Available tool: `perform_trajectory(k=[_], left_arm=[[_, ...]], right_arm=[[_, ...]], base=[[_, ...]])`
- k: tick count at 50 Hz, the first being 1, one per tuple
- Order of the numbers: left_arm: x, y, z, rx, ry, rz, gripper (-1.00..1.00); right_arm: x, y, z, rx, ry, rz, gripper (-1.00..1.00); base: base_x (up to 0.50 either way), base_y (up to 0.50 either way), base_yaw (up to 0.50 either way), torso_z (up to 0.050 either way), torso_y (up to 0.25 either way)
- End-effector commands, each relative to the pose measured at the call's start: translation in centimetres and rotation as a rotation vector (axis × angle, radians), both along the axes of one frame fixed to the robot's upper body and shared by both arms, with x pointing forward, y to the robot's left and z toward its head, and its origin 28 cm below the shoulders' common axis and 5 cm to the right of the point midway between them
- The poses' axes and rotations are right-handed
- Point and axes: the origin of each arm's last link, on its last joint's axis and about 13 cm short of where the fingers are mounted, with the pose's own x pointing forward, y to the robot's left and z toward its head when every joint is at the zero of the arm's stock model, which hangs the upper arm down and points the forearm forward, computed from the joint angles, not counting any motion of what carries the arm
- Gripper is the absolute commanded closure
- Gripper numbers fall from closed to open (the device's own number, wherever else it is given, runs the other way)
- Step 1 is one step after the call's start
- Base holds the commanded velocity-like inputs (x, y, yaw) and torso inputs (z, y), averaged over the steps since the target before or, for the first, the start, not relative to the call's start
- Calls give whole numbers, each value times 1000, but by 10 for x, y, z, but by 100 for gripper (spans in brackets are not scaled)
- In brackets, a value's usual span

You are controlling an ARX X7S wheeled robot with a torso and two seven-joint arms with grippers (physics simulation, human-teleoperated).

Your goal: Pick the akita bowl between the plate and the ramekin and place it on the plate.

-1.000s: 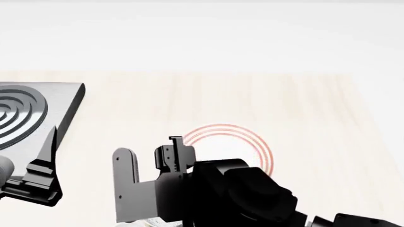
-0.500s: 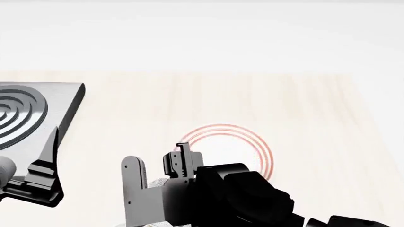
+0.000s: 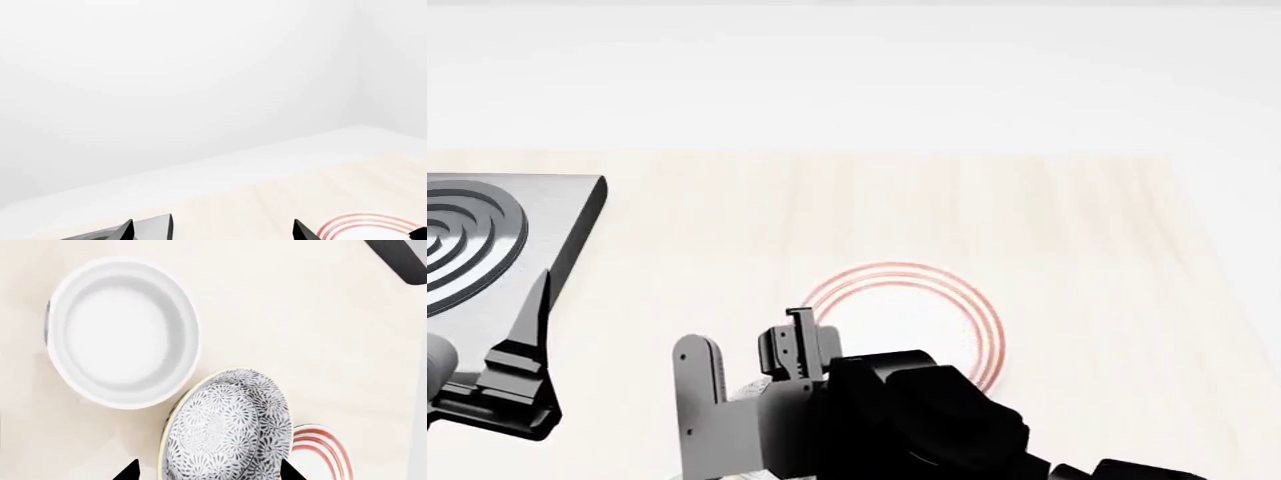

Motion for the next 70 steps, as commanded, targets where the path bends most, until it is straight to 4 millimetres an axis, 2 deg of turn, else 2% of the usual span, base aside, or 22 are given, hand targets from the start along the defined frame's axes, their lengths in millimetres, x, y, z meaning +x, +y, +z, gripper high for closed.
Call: perform_trajectory(k=[1,9,39,40,62,66,70], left_arm=[[0,0,0,-6,-1,0,-100],[0,0,0,-7,-1,0,-100],[1,-1,2,-5,-5,-2,-100],[1,-1,2,-5,-5,-2,-100],[0,0,0,-4,-2,-1,-100],[0,0,0,-5,-2,0,-100],[0,1,1,-8,-2,1,-100]], right_arm=[[1,4,-10,5,22,6,-100],[-5,6,-12,13,73,42,-100],[7,-7,-28,-105,0,11,-100],[7,-7,-27,-97,-13,19,100],[6,-7,-19,-94,-54,34,100],[5,-7,-13,-101,-68,40,100],[5,-6,2,-89,-100,43,100]], base=[[0,0,0,0,0],[0,0,0,0,0],[0,0,0,0,0],[0,0,0,0,0],[0,0,0,0,0],[0,0,0,0,0],[0,0,0,0,0]])
